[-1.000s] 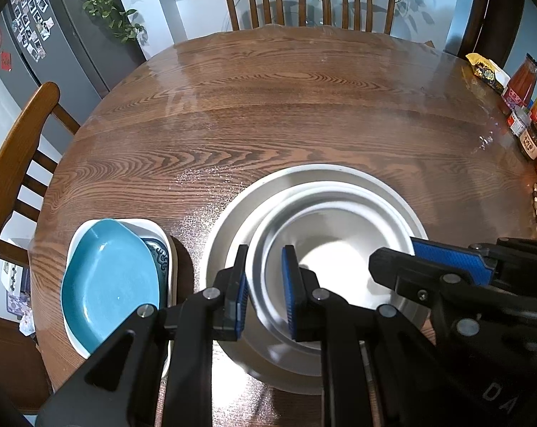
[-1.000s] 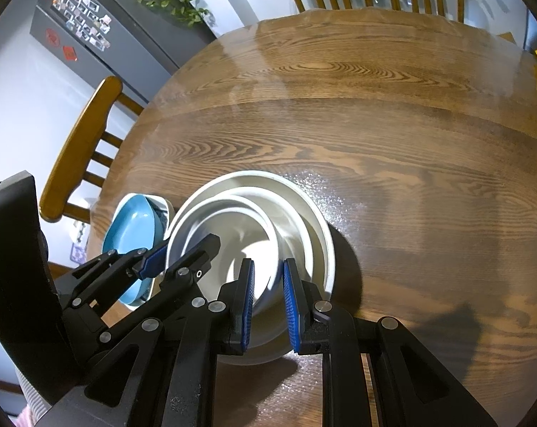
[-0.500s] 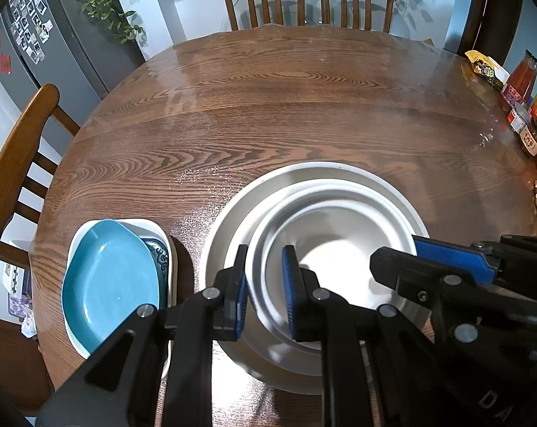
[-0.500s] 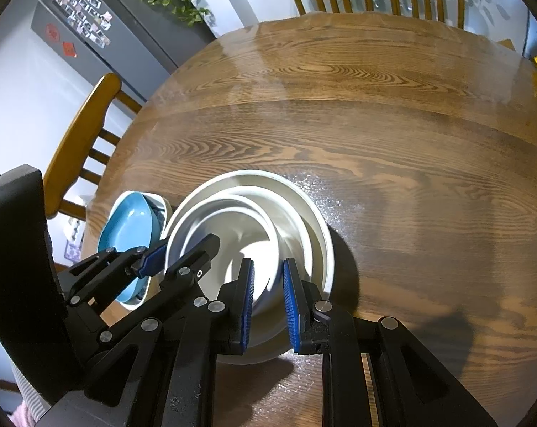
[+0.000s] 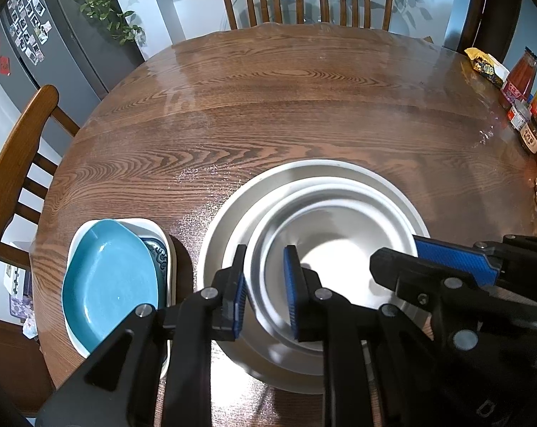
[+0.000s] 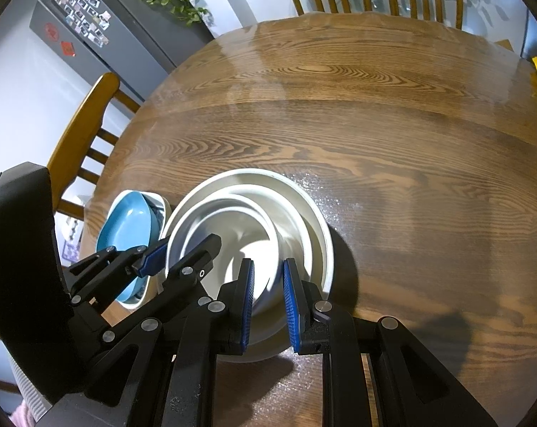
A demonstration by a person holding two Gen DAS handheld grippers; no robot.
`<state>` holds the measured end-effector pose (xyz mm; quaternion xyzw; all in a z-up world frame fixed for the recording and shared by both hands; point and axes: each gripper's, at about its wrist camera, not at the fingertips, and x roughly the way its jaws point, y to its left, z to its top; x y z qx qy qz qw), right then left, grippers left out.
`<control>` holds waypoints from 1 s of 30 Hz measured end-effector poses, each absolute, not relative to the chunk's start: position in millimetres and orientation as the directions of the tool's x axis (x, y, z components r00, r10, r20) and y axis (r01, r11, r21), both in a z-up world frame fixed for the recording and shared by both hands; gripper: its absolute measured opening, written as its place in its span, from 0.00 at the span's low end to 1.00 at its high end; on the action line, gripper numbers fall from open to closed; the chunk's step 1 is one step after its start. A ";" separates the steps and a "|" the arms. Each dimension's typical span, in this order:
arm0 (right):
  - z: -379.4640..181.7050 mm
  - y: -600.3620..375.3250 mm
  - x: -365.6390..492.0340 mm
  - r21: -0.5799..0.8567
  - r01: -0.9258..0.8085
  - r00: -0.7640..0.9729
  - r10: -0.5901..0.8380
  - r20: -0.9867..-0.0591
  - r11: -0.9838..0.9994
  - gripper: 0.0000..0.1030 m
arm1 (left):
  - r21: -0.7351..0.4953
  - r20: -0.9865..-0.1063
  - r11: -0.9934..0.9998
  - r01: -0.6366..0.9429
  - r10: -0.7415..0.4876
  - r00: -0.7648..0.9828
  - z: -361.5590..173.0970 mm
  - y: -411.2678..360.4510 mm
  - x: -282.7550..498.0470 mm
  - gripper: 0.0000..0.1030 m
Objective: Organize plates and bowls
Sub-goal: 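Open the left gripper to release the ramekin and withdraw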
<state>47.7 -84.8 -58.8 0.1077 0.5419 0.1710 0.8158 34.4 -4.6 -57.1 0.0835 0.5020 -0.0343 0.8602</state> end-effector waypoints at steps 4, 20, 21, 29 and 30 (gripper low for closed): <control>-58.7 -84.4 47.8 0.359 -0.159 0.355 0.393 -0.848 0.920 0.19 | 0.108 -0.869 0.984 0.142 0.025 0.493 -57.4 -5.0 34.1 0.18; -57.5 -85.9 48.4 0.364 -0.152 0.356 0.394 -0.847 0.919 0.19 | 0.092 -0.865 0.986 0.139 0.010 0.502 -54.3 -3.3 33.1 0.21; -55.5 -85.8 46.9 0.363 -0.152 0.362 0.394 -0.845 0.919 0.19 | 0.098 -0.861 0.985 0.139 0.014 0.509 -52.6 -4.0 32.1 0.22; -45.7 -87.0 41.6 0.365 -0.151 0.385 0.394 -0.834 0.919 0.19 | 0.107 -0.843 0.985 0.137 0.016 0.537 -43.0 -3.6 27.8 0.33; -44.7 -86.6 40.6 0.366 -0.151 0.387 0.395 -0.833 0.918 0.19 | 0.108 -0.842 0.985 0.136 0.017 0.540 -42.2 -3.4 26.9 0.34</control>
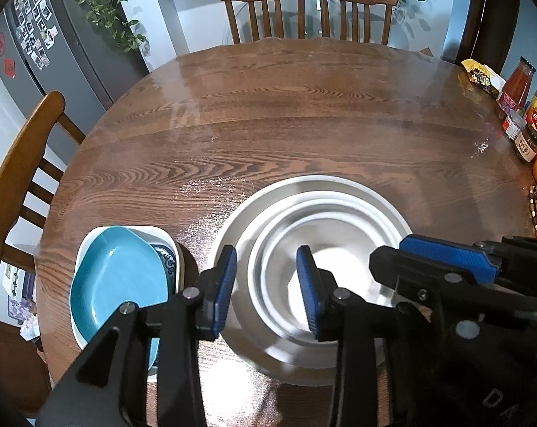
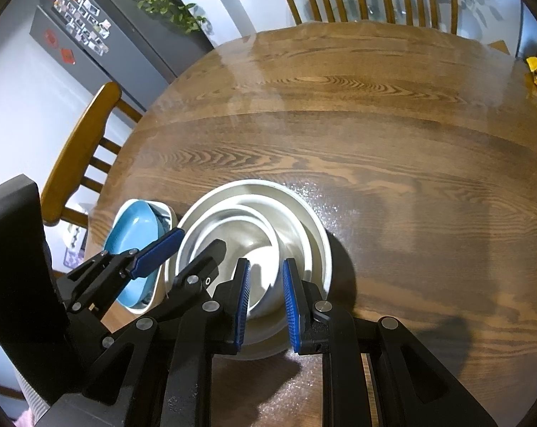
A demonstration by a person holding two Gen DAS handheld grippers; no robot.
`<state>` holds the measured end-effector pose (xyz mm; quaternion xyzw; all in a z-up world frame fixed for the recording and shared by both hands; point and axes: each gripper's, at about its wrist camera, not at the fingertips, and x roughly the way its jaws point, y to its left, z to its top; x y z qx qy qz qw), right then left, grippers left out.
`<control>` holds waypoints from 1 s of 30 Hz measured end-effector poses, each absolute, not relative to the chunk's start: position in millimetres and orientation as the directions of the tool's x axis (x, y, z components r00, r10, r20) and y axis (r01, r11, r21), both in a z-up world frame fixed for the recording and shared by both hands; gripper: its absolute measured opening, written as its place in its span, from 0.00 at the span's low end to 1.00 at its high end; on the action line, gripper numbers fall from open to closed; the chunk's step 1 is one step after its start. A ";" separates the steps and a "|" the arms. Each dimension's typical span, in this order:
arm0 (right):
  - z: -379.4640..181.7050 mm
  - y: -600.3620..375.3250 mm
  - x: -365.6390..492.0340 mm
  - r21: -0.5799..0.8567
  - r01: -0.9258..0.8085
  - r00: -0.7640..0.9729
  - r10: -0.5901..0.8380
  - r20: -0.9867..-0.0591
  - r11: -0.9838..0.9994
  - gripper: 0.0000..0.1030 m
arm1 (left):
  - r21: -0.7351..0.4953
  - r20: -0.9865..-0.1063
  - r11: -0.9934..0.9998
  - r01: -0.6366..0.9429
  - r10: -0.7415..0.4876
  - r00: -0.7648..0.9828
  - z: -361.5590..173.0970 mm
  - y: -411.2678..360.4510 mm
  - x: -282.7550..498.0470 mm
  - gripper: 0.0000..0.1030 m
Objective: Organize plates and bowls
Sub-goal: 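Open the left gripper to release the ramekin and withdraw, then move the left gripper to the rim of the nested bowl stack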
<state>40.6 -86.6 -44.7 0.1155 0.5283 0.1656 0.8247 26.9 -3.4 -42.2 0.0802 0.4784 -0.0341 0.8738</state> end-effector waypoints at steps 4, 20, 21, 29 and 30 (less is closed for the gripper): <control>-39.1 -89.1 35.3 0.362 -0.152 0.403 0.392 -0.827 0.920 0.23 | 0.108 -0.832 0.986 0.127 0.020 0.554 -38.4 -1.0 22.8 0.49; -23.5 -103.6 14.7 0.384 -0.149 0.448 0.408 -0.796 0.911 0.45 | 0.061 -0.808 0.993 0.098 -0.009 0.589 -16.6 13.4 1.7 0.76; -23.2 -104.9 13.9 0.386 -0.151 0.444 0.412 -0.796 0.910 0.46 | 0.054 -0.808 0.994 0.097 -0.014 0.588 -15.5 15.7 0.3 0.79; -25.0 -120.1 7.7 0.398 -0.134 0.436 0.414 -0.799 0.908 0.60 | -0.083 -0.837 0.997 0.009 -0.074 0.543 -11.4 52.4 -10.0 0.96; -25.1 -123.5 6.8 0.399 -0.130 0.439 0.414 -0.798 0.908 0.61 | -0.101 -0.842 0.995 -0.015 -0.077 0.534 -12.1 59.7 -11.1 0.97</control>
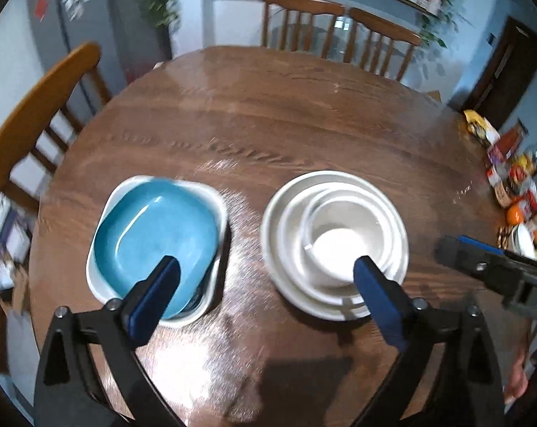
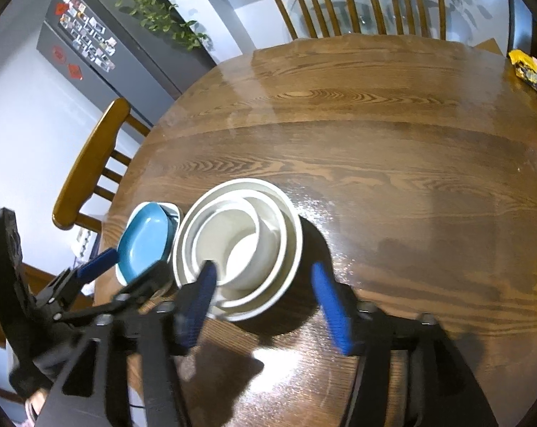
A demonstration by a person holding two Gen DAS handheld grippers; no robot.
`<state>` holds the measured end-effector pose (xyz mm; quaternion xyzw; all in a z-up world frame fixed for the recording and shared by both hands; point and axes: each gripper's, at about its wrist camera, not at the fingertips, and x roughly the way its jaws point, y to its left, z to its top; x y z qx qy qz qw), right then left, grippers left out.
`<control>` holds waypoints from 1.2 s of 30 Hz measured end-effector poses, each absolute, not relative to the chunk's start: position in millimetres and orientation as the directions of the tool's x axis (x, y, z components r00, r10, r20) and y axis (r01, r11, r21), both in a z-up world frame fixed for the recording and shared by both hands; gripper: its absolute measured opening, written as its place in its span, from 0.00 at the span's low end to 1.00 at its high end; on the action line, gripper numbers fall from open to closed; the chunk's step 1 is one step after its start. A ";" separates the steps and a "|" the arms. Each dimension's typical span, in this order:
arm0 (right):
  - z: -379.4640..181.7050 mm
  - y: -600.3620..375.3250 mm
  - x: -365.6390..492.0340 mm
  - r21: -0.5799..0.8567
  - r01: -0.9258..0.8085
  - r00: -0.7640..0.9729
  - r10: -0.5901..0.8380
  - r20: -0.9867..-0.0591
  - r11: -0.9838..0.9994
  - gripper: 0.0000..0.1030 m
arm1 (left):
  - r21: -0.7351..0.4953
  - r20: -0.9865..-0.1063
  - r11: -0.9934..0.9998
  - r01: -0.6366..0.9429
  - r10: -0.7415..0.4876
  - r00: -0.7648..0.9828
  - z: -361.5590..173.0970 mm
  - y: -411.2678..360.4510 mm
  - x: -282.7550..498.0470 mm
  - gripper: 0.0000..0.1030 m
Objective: Organize plates and bowls
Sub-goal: 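Move the left gripper to the rim of the nested bowl stack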
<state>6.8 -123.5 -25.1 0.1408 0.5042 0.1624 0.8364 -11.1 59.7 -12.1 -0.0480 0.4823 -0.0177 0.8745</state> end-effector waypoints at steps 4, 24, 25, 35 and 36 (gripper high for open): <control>-30.6 -135.1 7.5 0.414 -0.104 0.425 0.417 -0.803 0.904 0.61 | -0.179 -0.856 0.977 -0.113 -0.098 0.507 -17.8 87.8 -15.4 0.98; -61.8 -149.5 28.5 0.432 -0.017 0.402 0.402 -0.823 0.902 0.61 | -0.278 -0.888 0.928 -0.247 -0.150 0.434 -40.5 84.7 1.5 0.64; -62.7 -148.3 29.8 0.430 -0.022 0.398 0.403 -0.824 0.902 0.61 | -0.273 -0.891 0.930 -0.245 -0.149 0.428 -42.2 83.5 3.4 0.60; -68.8 -141.3 42.5 0.416 -0.055 0.362 0.407 -0.839 0.907 0.51 | -0.247 -0.904 0.939 -0.238 -0.135 0.405 -48.3 80.7 14.1 0.53; -70.1 -140.7 43.3 0.415 -0.057 0.356 0.407 -0.841 0.908 0.50 | -0.238 -0.906 0.941 -0.239 -0.127 0.404 -48.6 81.3 14.8 0.53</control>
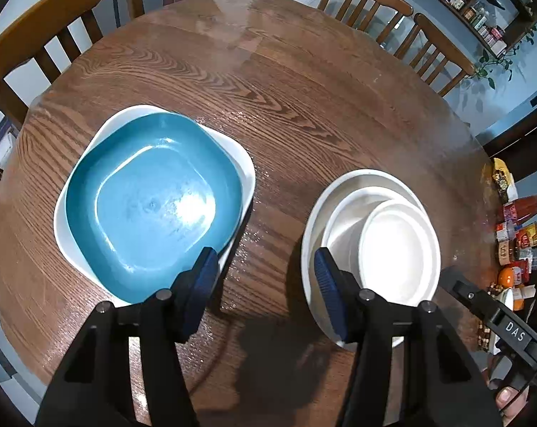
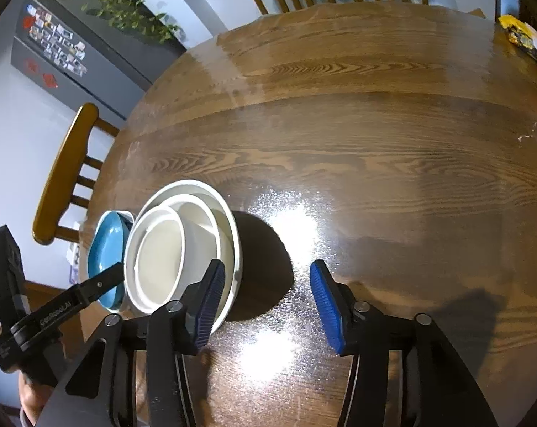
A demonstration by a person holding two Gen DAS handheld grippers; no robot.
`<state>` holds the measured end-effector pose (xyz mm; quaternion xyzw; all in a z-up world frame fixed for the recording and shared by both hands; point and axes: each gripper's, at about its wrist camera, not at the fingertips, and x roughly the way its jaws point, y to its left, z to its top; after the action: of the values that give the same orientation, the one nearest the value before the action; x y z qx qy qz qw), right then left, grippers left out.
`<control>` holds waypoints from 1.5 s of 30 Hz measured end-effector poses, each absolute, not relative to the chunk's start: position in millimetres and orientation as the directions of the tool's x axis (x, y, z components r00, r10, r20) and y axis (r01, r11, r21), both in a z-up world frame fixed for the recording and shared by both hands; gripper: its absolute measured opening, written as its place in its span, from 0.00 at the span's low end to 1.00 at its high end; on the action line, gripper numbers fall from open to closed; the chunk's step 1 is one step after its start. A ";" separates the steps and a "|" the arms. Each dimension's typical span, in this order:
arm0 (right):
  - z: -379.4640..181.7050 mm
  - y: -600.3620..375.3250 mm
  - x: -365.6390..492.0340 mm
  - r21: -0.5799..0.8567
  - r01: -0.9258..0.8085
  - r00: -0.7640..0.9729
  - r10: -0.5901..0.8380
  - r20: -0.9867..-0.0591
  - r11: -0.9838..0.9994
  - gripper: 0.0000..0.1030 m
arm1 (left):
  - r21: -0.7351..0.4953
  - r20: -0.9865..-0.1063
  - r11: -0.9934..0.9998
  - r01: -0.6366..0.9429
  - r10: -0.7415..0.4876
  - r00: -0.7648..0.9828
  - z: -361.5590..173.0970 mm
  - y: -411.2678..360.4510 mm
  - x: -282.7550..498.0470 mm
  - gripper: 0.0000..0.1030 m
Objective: Organize plates and bowls
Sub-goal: 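Move the left gripper to the rim of the nested bowl stack, then grasp the rim of the large white bowl with the left gripper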
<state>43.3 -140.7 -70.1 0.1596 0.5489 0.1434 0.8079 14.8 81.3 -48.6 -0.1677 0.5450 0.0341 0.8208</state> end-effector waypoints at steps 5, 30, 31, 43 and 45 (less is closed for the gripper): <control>-72.8 -137.4 47.4 0.395 -0.063 0.344 0.391 -0.853 0.917 0.42 | -0.226 -0.914 0.944 -0.238 -0.121 0.388 -51.8 78.4 20.2 0.51; -88.6 -132.8 51.6 0.461 -0.058 0.301 0.456 -0.837 0.885 0.33 | -0.114 -0.919 0.985 -0.127 -0.056 0.391 -56.5 43.4 30.1 0.11; -88.7 -132.9 51.2 0.463 -0.056 0.303 0.457 -0.836 0.884 0.33 | -0.112 -0.917 0.986 -0.122 -0.056 0.394 -56.5 41.5 30.1 0.07; -84.9 -126.5 49.9 0.465 -0.066 0.315 0.461 -0.830 0.883 0.20 | -0.088 -0.905 0.992 -0.092 -0.041 0.423 -57.7 35.7 27.4 0.03; -84.6 -125.5 49.6 0.465 -0.065 0.316 0.460 -0.830 0.883 0.19 | -0.081 -0.903 0.993 -0.088 -0.036 0.428 -57.7 34.2 25.8 0.03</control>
<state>49.6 -125.5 -84.6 0.1762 0.5609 0.1657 0.7918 25.8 34.2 -57.7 -0.0579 0.5347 0.0153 0.8429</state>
